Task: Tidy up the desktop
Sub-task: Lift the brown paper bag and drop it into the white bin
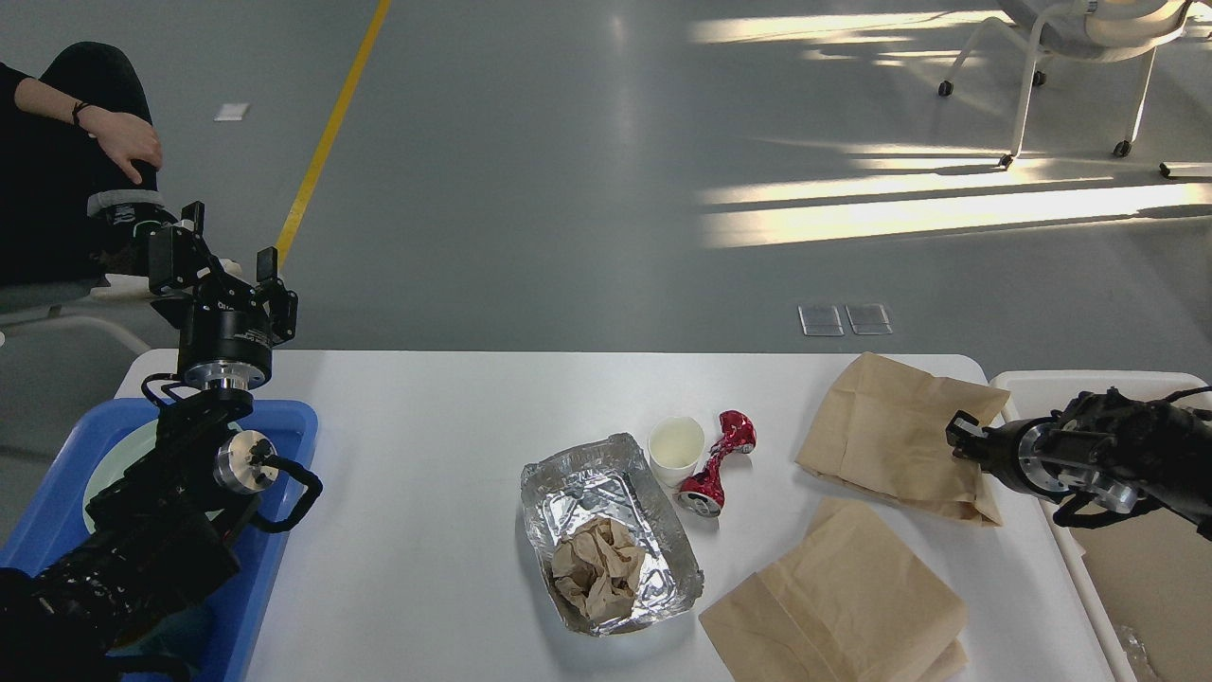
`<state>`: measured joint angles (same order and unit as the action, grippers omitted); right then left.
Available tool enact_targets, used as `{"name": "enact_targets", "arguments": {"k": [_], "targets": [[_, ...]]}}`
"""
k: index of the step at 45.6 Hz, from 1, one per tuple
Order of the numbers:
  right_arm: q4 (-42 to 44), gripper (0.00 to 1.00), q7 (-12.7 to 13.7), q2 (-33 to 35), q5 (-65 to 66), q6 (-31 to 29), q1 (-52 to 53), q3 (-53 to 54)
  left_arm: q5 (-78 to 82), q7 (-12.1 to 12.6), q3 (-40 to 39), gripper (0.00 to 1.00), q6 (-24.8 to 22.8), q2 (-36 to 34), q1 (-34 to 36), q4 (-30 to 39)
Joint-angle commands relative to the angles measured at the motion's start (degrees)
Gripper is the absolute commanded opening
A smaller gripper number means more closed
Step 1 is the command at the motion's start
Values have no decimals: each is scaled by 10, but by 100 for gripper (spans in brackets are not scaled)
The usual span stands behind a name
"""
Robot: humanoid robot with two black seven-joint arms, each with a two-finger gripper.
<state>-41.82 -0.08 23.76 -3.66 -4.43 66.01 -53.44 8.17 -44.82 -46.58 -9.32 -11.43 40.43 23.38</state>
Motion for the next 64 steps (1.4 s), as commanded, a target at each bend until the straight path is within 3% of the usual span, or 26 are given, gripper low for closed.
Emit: {"name": "enact_targets", "arguments": {"k": [1,14,26,38,46,59,64], "targets": [[-26,0,0,14,1,-3,33,-8,0,0,0,97,0,0,0,0],[-135,0,-3,125,2,-18,169,-7,0,0,0,97,0,0,0,0],[-144,0,-2,197,4,-210,342,-8,0,0,0,97,0,0,0,0],[-138,0,2,234,4,-275,446,-11,0,0,0,97,0,1,0,0],[-49,0,2,236,8,-262,406,-35,0,0,0,97,0,0,0,0],[99,0,1,280,1,-261,193,-10,0,0,0,97,0,0,0,0],[141,0,2,270,-2,-228,103,13,0,0,0,97,0,0,0,0]]}}
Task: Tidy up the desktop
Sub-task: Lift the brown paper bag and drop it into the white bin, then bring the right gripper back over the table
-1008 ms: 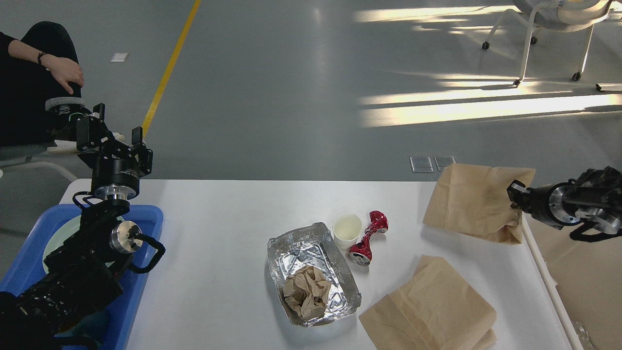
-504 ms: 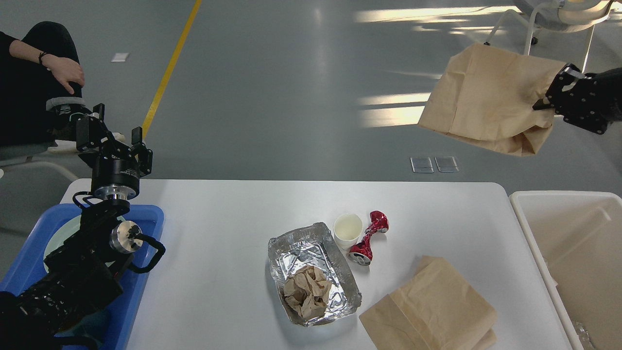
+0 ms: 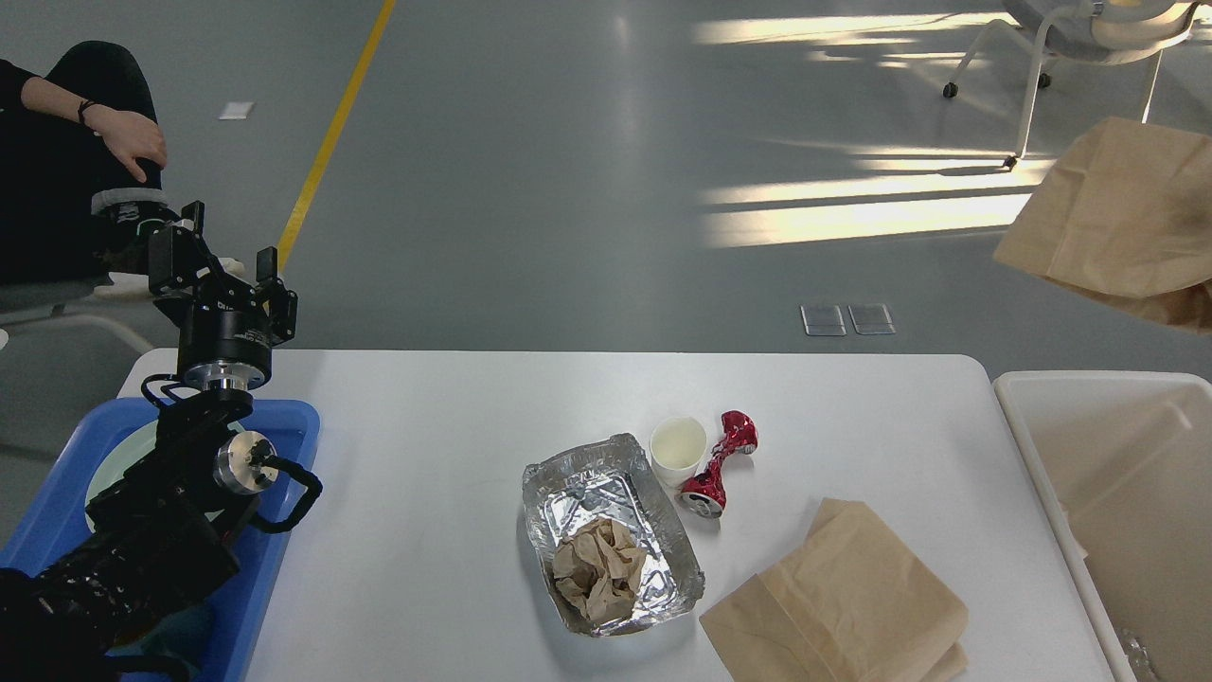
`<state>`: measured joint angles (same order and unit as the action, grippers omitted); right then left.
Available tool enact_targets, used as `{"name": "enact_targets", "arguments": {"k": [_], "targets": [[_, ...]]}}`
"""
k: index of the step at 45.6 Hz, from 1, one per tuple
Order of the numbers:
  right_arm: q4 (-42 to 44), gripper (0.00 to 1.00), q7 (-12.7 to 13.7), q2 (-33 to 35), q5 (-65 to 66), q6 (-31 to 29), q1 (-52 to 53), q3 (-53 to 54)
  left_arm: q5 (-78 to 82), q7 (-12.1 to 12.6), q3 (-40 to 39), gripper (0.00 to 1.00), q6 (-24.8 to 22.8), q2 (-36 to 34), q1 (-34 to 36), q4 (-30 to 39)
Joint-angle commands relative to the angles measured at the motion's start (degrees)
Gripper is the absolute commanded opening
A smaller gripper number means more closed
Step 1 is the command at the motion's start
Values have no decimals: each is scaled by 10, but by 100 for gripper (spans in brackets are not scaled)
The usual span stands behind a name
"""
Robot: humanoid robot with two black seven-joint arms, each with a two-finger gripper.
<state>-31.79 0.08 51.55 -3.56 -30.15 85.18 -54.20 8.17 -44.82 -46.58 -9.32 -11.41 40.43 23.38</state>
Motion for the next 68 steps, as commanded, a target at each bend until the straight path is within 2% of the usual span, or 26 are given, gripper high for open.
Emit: {"name": "enact_targets", "arguments": {"k": [1,9,10,13,14,15,19,23,38,46,54,68], "targets": [[45,0,0,-10,-3,38,-105,28,0,0,0,97,0,0,0,0],[65,0,-1,-18,-3,83,-199,88,0,0,0,97,0,0,0,0],[69,14,-1,-18,-3,89,-204,99,0,0,0,97,0,0,0,0],[89,77,-1,-19,-6,124,-223,131,0,0,0,97,0,0,0,0],[96,95,-1,-21,-6,144,-233,141,0,0,0,97,0,0,0,0],[102,100,-1,-23,-6,166,-243,153,0,0,0,97,0,0,0,0],[107,100,-1,-44,-6,227,-294,183,0,0,0,97,0,0,0,-1],[110,100,-1,-58,-6,256,-326,190,0,0,0,97,0,0,0,0],[109,100,-3,-65,-6,257,-350,197,0,0,0,97,0,1,0,0],[99,100,-7,-73,-6,240,-346,216,0,0,0,97,0,0,0,0],[99,100,-7,-74,-5,178,-312,216,0,0,0,97,0,0,0,0],[100,100,2,-129,9,115,-231,192,0,0,0,97,0,0,0,0]]}}
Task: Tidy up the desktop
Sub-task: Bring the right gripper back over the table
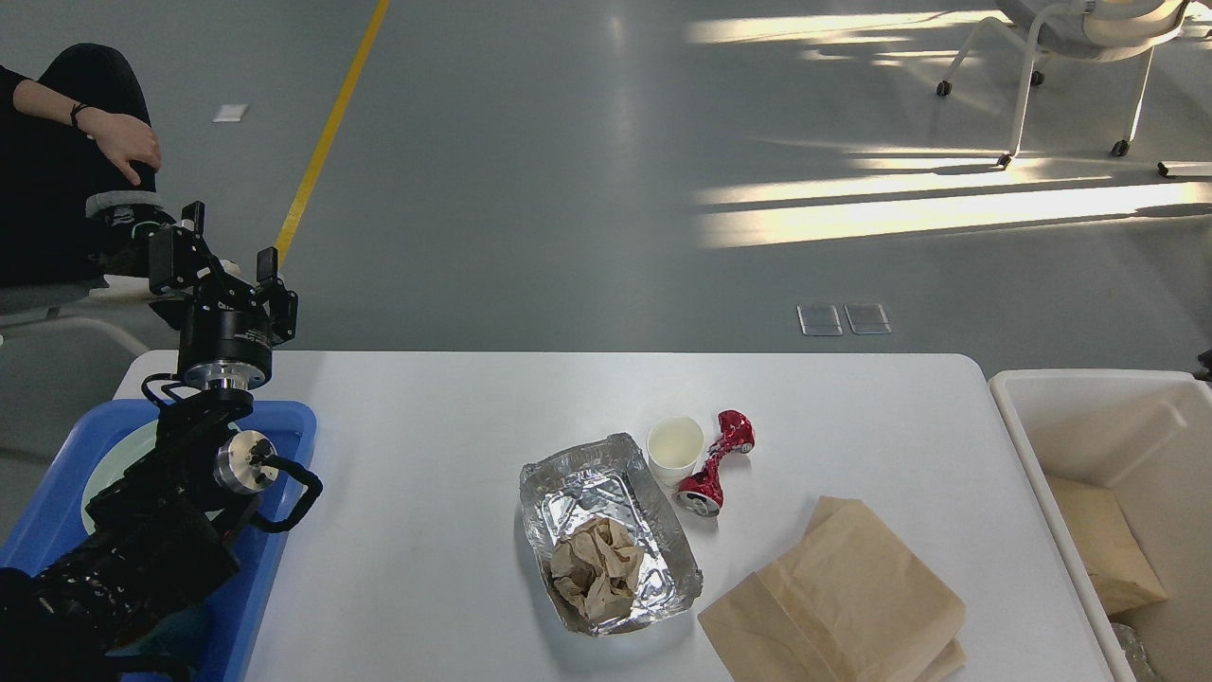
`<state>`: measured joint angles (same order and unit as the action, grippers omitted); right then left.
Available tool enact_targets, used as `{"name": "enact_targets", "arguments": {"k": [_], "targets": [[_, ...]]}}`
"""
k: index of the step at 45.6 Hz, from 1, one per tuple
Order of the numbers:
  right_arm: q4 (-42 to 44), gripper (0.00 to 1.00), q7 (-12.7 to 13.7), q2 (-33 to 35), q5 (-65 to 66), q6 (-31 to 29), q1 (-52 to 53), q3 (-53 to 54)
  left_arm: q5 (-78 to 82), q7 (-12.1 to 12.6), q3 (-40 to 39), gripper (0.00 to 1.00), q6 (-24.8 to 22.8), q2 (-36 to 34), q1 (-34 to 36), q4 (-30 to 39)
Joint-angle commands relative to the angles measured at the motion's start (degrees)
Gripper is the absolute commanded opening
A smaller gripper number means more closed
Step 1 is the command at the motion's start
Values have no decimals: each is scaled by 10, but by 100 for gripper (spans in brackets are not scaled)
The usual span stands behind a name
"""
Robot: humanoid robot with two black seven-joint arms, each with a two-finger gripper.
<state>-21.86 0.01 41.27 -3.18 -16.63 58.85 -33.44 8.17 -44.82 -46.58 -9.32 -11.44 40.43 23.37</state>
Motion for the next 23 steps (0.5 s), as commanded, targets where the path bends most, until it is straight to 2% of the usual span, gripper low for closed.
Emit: {"name": "enact_targets", "arguments": {"k": [1,7,15,23], "targets": [[1,100,3,-33,6,-25,42,-22,0,0,0,97,0,0,0,0],[2,100,7,-91,7,-46,97,-84,0,0,0,97,0,1,0,0],[1,100,39,-191,7,-88,162,-181,0,0,0,97,0,0,0,0],[0,100,36,-289,8,-147,207,-267,0,0,0,97,0,0,0,0]]}}
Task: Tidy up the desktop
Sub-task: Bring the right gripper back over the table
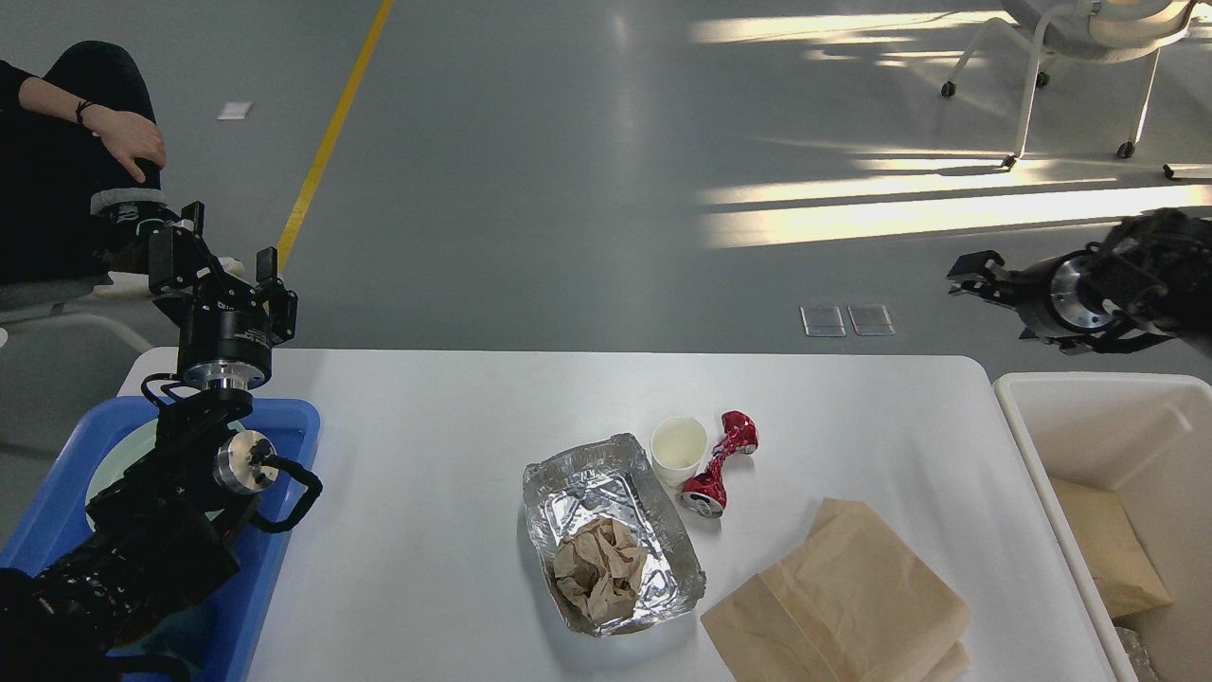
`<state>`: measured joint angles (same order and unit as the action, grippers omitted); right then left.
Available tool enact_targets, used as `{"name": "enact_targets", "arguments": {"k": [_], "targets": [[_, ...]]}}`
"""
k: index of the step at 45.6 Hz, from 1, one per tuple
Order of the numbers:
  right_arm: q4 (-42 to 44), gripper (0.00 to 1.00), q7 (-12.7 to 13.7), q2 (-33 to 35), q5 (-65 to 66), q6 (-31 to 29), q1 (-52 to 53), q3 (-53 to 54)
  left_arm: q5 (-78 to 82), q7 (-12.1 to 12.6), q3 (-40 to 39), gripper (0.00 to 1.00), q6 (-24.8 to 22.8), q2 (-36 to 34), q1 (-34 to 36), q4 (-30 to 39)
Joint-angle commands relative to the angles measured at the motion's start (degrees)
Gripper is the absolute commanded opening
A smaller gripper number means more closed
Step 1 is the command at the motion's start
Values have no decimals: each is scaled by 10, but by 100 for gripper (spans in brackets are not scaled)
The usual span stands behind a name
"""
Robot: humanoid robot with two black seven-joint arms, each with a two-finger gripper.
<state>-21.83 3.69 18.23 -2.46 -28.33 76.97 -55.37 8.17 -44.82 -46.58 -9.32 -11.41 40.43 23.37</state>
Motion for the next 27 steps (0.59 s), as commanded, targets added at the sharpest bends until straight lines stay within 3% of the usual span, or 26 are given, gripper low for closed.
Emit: {"name": "enact_targets", "arguments": {"k": [1,5,12,19,27], "targets": [[-1,100,-1,-66,1,-34,29,-52,0,0,0,97,0,0,0,0],[-22,100,-2,-81,0,-49,52,-56,0,0,0,97,0,0,0,0],[-151,100,-3,-69,-3,-46,161,-56,0,0,0,97,0,0,0,0],[-217,100,-3,-71,-7,-60,201,-85,0,0,0,97,0,0,0,0],[-378,100,-3,-67,-7,-74,286,-115,0,0,0,97,0,0,0,0]]}}
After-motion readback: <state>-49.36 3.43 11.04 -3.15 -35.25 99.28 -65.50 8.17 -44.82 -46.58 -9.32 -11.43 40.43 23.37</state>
